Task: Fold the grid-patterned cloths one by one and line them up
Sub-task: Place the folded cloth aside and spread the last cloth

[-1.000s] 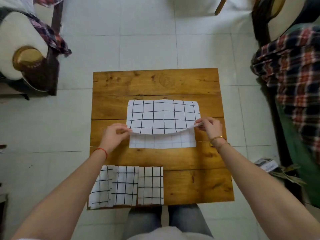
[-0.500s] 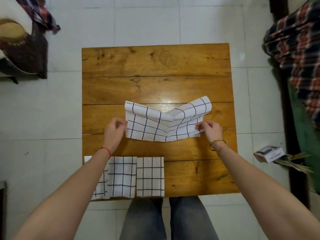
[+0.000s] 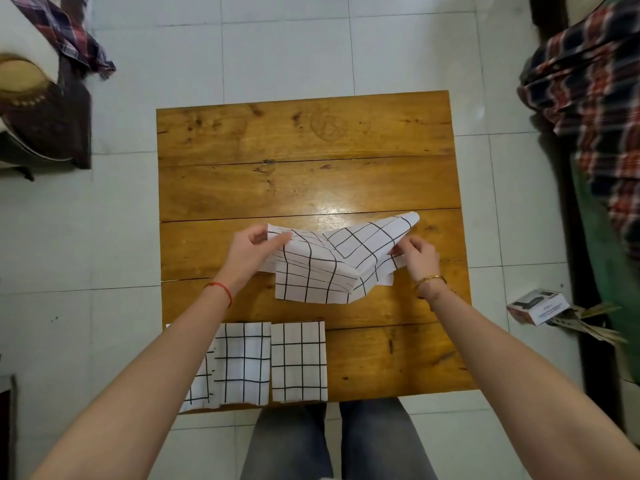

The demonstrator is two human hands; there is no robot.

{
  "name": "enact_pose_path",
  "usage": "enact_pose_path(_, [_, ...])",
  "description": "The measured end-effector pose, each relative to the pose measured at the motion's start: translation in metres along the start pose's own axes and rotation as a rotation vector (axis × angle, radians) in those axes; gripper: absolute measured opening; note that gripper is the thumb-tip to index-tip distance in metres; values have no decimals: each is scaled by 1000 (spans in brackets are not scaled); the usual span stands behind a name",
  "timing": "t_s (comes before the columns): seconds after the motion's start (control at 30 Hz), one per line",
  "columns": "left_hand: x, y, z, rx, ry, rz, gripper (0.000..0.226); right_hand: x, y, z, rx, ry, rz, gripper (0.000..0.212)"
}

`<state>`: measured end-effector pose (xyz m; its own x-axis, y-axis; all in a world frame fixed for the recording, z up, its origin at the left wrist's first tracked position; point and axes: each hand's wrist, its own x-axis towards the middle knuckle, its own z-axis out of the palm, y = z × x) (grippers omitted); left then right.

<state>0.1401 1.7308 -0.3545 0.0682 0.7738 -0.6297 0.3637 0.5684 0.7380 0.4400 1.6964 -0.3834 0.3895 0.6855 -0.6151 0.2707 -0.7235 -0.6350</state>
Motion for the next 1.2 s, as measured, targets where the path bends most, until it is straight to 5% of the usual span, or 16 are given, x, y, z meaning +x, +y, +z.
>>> enact_pose_path(0.1, [-5,-9,8,132,-36,-95,46,-1,-5,-4,30,64,20,7])
enact_pose_path(0.27, [-7,-20,9,106,28,-76,60,9,-11,-16,39,177,13,34])
enact_pose_path(0.37, [-6,-21,2,62,37,-50,79,20,-18,-20,23,84,79,46])
enact_pose_path(0.53, [-4,-18,-4,30,56,-61,49,35,-29,-20,125,-14,201,57])
enact_pose_path(0.67, [-3,-20,-13,-1,70,-55,68,39,-34,-14,7,-62,173,28])
enact_pose_path(0.83, [-9,-15,-18,-80,133,-53,43,37,-37,-12,-12,-163,230,64])
enact_pose_path(1.0, [-10,-13,-26,-106,247,-42,13,34,-36,-15,142,-3,156,16])
enact_pose_path(1.1, [-10,-11,-30,-87,306,-9,34,29,-41,-16,200,8,58,30])
enact_pose_path(1.2, [-13,-3,-34,-93,351,24,21,24,-50,-18,250,23,-23,25])
